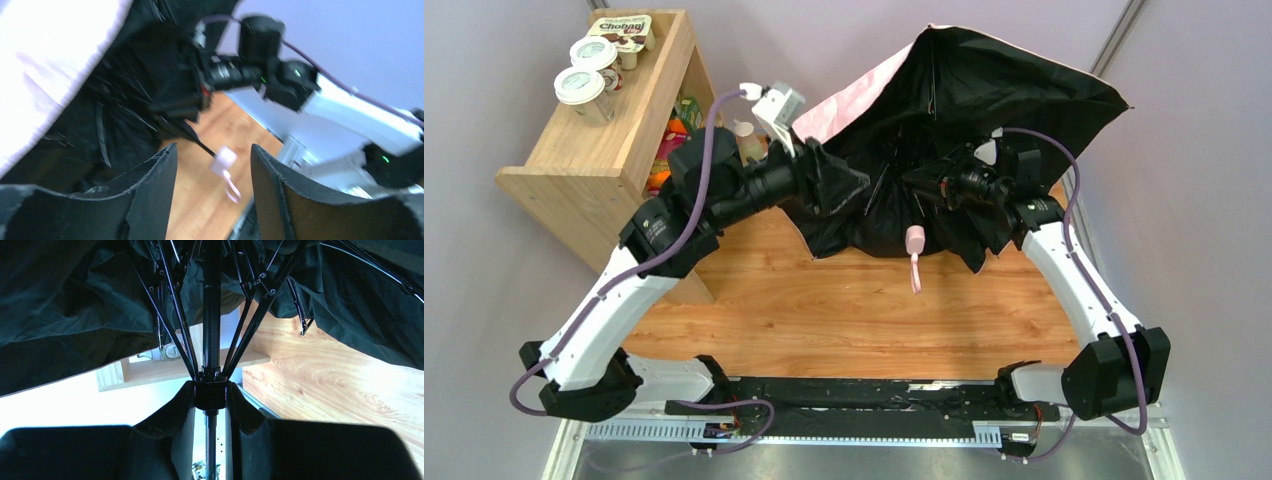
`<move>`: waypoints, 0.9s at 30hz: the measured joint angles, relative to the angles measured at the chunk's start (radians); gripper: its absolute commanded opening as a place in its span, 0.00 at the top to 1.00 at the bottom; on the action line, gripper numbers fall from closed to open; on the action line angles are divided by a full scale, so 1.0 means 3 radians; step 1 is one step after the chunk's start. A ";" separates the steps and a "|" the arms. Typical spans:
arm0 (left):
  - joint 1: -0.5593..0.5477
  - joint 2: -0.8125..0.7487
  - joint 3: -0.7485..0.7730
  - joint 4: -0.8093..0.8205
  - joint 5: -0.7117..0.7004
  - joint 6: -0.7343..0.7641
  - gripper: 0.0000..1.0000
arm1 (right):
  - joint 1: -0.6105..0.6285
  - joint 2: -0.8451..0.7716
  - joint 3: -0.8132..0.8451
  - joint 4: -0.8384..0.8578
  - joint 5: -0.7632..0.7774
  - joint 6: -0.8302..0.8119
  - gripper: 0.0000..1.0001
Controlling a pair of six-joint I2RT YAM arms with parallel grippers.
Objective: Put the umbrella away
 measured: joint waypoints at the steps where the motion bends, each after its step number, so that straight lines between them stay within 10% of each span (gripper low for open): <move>1: 0.0000 0.0079 0.0184 -0.0053 -0.0118 0.0022 0.49 | 0.0015 -0.0011 0.0000 -0.0008 0.0001 0.0005 1.00; 6: 0.0000 0.0529 0.0820 -0.0501 -0.0928 0.0215 0.39 | 0.0051 -0.0111 0.0000 -0.0085 0.0011 0.0014 1.00; 14: 0.0046 0.0708 0.0369 -0.0952 -0.1578 0.0154 0.37 | 0.0067 -0.0193 0.0000 -0.0139 0.0070 0.0015 1.00; 27: 0.0603 0.0847 0.0060 -0.0559 -0.1119 -0.0184 0.38 | 0.0164 -0.0248 0.0000 -0.0150 0.0177 0.0033 1.00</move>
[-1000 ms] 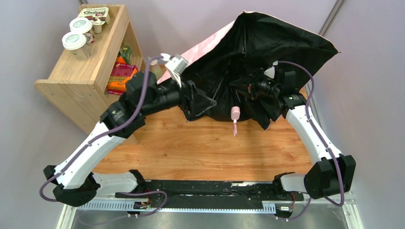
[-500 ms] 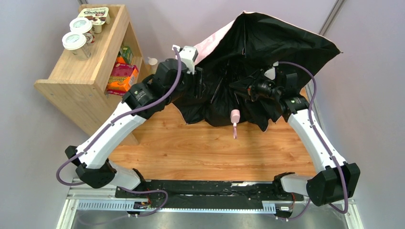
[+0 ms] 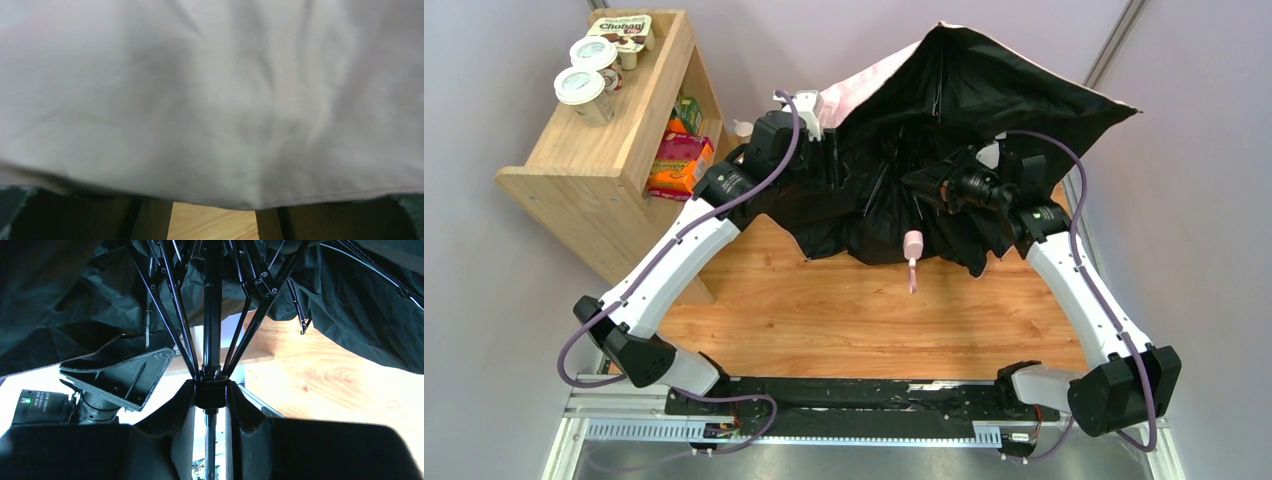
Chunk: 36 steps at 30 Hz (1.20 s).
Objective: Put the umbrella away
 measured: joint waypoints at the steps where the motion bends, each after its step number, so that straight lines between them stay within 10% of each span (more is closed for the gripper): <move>1: -0.0001 0.0023 0.0022 0.0027 0.0070 0.0000 0.38 | 0.0004 -0.0003 0.0000 -0.0001 0.0005 -0.0001 1.00; 12: -0.0015 0.0024 0.0039 0.0340 0.0598 0.0042 0.32 | 0.0047 -0.0004 0.0000 -0.0011 0.0057 -0.0047 1.00; 18: -0.0014 0.0071 0.0117 0.0318 0.0656 0.0127 0.77 | 0.0108 -0.0004 0.0005 -0.0015 0.0103 -0.0146 1.00; 23: -0.0028 0.0198 0.0201 0.0364 0.0898 0.0118 0.89 | 0.0179 -0.0004 0.0005 0.0006 0.0215 -0.0235 1.00; 31: -0.0505 0.0280 -0.0320 0.0867 0.1418 -0.0062 0.88 | 0.0287 -0.0004 0.0004 0.0571 0.0079 -0.0301 1.00; 36: -0.0474 0.0352 -0.0362 0.0835 0.1474 -0.0046 0.53 | 0.0351 -0.0031 -0.0008 0.0729 0.0075 -0.0351 1.00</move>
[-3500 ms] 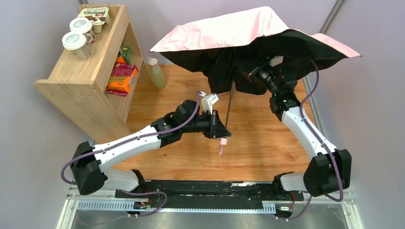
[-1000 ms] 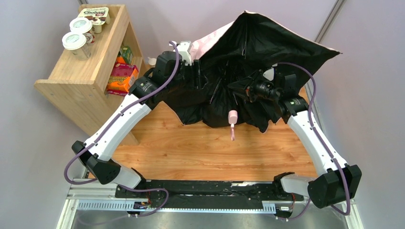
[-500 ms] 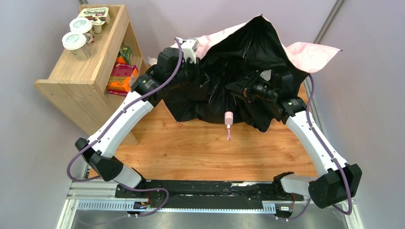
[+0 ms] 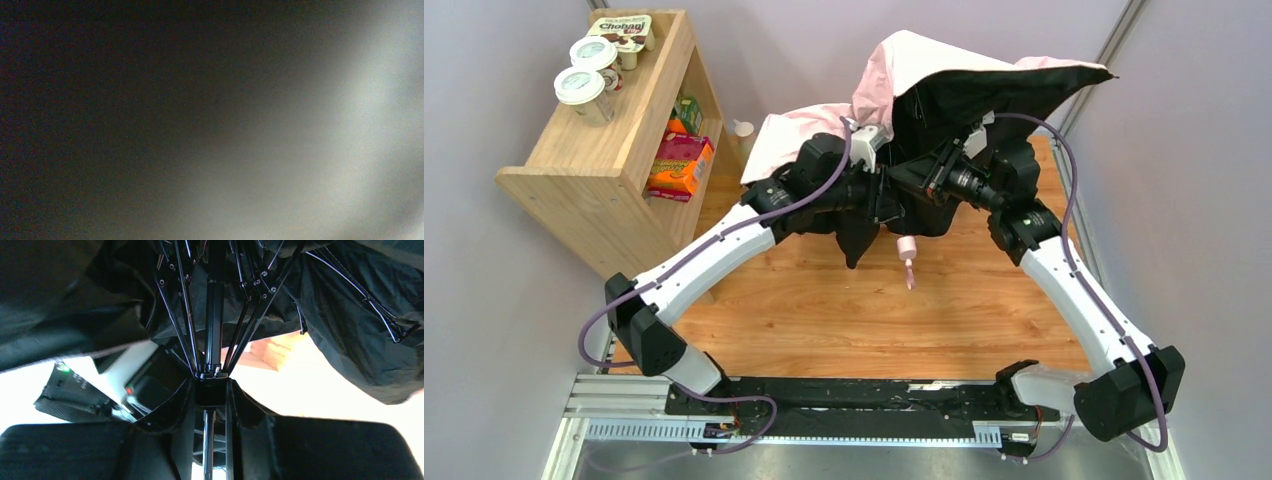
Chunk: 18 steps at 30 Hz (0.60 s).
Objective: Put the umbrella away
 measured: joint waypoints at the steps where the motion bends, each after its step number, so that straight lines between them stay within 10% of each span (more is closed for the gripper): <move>1: 0.0020 -0.0046 -0.0033 0.0027 -0.0010 0.0008 0.44 | 0.0011 -0.0023 -0.0009 -0.0032 0.0023 -0.0037 1.00; 7: 0.0038 -0.0820 -0.0633 0.0229 0.0263 0.0136 0.33 | 0.0037 -0.0263 -0.0154 -0.0177 0.0154 -0.0387 1.00; 12: 0.0025 -0.1582 -0.0783 0.0201 0.0449 0.0318 0.50 | -0.0027 -0.0366 -0.0406 -0.0161 0.0217 -0.0638 1.00; 18: 0.0023 -0.2042 -0.0730 0.0298 0.0488 0.0233 0.33 | -0.0051 -0.0346 -0.0530 -0.0225 0.0432 -0.0804 1.00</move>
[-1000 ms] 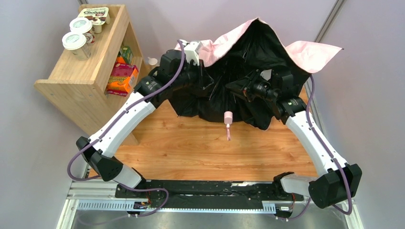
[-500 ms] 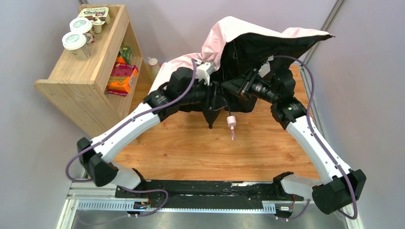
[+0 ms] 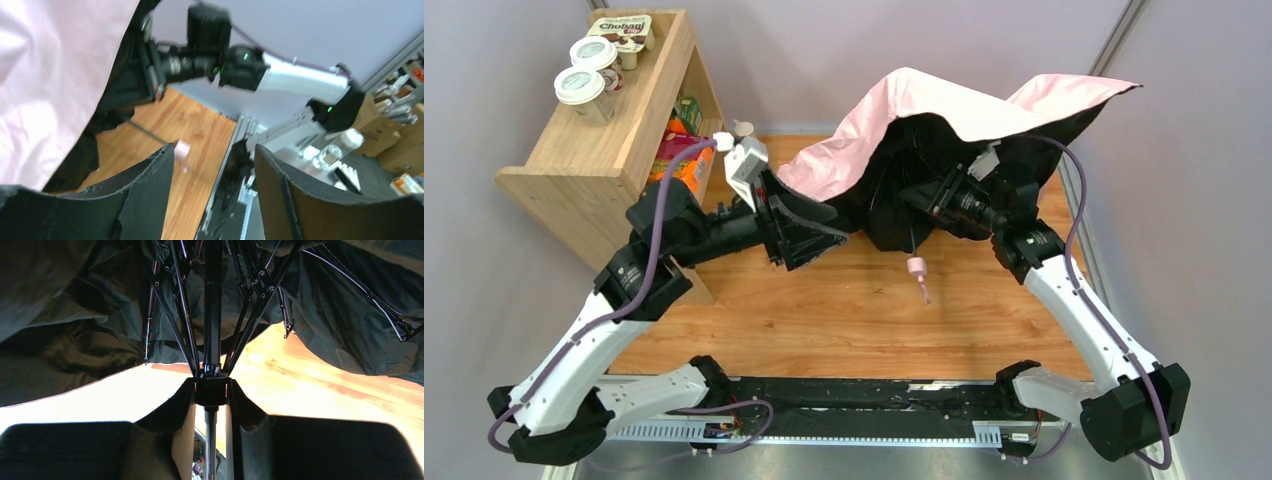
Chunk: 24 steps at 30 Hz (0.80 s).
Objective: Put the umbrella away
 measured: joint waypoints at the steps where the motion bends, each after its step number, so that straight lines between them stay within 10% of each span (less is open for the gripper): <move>1: 0.0000 0.0055 0.0097 0.0010 0.0009 -0.0046 0.33 | 0.0000 0.0011 0.0003 -0.0029 0.0053 -0.0017 1.00; 13: -0.0051 0.1877 0.1634 -0.0331 -0.0615 -0.0230 0.29 | 0.0374 0.0229 0.0340 -0.0479 0.0617 -0.0118 1.00; 24: -0.0050 0.1751 0.1476 -0.0431 -0.1657 -0.0211 0.24 | 0.0532 0.0225 0.0406 -0.0521 0.0781 -0.0215 1.00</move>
